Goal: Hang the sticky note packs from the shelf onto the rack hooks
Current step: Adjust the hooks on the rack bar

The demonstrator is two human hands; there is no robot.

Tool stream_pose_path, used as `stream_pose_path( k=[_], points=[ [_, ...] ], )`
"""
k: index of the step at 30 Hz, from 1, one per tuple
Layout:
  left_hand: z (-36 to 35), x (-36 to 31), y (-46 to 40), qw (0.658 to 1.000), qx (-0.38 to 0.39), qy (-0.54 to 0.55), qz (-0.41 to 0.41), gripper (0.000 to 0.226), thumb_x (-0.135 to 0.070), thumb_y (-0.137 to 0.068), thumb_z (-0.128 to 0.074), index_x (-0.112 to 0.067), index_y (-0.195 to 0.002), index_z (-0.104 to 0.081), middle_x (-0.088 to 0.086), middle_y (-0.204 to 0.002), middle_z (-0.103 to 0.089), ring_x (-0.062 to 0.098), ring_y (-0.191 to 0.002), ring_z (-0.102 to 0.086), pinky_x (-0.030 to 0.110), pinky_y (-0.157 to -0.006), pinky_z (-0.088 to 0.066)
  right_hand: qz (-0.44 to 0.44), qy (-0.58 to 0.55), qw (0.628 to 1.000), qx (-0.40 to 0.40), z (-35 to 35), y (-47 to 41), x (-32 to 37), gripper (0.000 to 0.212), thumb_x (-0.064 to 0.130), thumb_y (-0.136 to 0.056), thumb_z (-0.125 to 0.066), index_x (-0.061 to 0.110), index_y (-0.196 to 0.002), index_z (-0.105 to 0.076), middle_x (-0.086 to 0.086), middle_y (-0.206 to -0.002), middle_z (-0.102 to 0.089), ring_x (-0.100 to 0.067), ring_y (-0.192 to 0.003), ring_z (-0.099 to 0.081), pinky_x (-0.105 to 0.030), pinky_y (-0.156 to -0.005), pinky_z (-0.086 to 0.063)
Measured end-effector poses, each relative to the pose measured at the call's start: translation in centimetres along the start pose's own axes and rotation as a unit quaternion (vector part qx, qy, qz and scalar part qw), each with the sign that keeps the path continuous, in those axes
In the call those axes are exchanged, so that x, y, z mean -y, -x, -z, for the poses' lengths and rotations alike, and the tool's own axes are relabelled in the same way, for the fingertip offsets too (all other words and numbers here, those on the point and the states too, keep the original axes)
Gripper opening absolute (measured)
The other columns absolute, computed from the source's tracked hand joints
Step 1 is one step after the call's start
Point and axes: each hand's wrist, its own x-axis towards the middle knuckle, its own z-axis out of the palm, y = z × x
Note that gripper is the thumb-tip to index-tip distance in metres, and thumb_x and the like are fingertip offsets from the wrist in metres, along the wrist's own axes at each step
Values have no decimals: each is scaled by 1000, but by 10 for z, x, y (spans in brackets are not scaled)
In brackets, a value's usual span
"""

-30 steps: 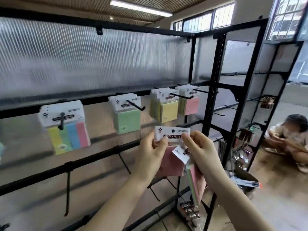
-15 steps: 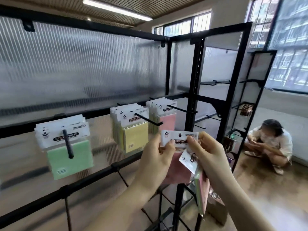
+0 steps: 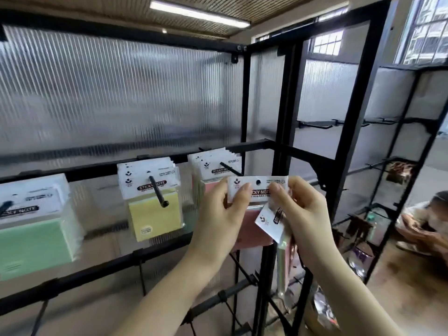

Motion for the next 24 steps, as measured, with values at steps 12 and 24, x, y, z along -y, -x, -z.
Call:
stream_pose_path(
  k=[12, 24],
  points=[
    [-12, 38, -7, 972, -194, -120, 49, 16, -23, -88, -64, -14, -92, -51, 9, -86, -58, 10, -77, -55, 15, -70, -42, -8, -22, 994, 105, -4, -45, -52, 13, 31, -84, -68, 22, -87, -58, 17, -75, -65, 2, -64, -59, -10, -56, -44],
    [-12, 72, -16, 933, -271, -222, 81, 27, -3, -88, -62, -25, -77, -52, -5, -72, -58, -1, -61, -51, 12, -59, -41, -78, 61, 990, 104, -28, -72, -90, 21, 28, -86, -68, 17, -78, -51, 4, -74, -61, -3, -63, -56, -20, -56, -41]
  ],
)
